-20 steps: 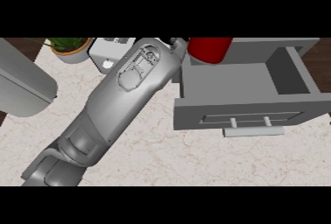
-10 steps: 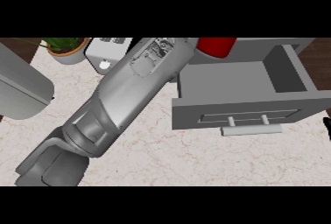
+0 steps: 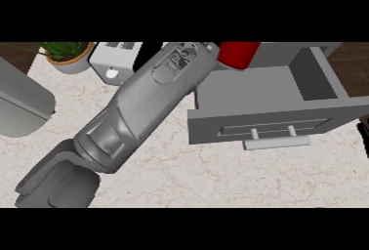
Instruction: Pick up the can, place it into the drawer and close the drawer
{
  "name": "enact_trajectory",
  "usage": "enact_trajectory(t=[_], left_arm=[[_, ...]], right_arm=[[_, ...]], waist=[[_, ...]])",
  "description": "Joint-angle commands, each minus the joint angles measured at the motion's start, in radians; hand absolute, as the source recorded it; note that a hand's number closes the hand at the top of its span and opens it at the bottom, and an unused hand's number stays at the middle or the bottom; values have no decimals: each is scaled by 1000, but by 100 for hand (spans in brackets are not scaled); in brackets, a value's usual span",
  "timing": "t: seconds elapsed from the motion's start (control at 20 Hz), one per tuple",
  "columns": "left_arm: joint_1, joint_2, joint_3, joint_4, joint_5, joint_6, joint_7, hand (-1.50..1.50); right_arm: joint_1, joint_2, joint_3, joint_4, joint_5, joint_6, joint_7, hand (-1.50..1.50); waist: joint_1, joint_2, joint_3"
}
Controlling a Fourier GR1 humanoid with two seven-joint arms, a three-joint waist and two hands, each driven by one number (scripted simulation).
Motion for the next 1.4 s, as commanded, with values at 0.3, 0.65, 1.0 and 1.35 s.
enact_trajectory(t=[0.3,0.65,1.0,1.35], left_arm=[[27,0,-121,66,59,55,-82,150],[33,0,-155,130,71,62,-152,150],[-10,0,-196,142,111,133,-67,-150],[71,0,-216,116,155,174,-145,-150]], right_arm=[[-47,11,25,3,36,-33,27,-150],[-87,-1,-5,62,13,-29,-12,-150],[-76,-30,8,21,6,4,19,-150],[-83,-23,19,3,18,-7,26,-150]], waist=[[-10,3,0],[-42,16,1],[-60,13,1],[-53,14,0]])
